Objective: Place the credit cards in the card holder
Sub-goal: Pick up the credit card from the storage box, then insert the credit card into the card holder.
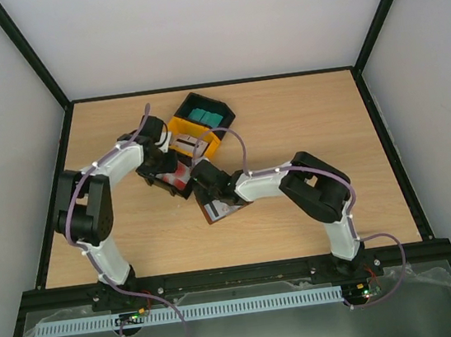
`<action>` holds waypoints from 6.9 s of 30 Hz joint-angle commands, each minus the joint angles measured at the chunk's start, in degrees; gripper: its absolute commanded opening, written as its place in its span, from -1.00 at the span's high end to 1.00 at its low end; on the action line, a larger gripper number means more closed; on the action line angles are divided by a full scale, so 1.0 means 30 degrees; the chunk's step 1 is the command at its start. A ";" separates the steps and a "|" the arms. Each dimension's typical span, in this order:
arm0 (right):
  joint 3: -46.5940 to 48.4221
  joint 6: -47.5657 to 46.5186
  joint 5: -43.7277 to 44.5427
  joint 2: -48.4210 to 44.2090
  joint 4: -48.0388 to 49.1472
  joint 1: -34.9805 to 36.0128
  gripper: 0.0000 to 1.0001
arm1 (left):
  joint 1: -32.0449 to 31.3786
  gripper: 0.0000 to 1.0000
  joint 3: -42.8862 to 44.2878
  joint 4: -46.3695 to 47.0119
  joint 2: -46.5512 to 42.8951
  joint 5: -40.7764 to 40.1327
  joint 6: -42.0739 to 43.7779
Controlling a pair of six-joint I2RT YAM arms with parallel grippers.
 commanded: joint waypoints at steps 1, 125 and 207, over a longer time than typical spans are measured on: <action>0.0970 0.0291 0.0508 0.0555 0.0172 0.0026 0.17 | -0.0205 0.42 -0.0337 -0.0572 -0.1056 0.2166 0.0005; 0.0525 0.2974 -0.0859 -0.0849 0.0612 -0.1796 0.17 | -0.3740 0.83 -0.2010 -0.3418 -0.4775 -0.2487 0.0361; -0.5817 -0.2209 -1.7622 -1.8904 -0.1970 -0.5052 0.46 | -0.5521 0.95 -0.4560 0.1901 -1.6234 1.2515 0.4230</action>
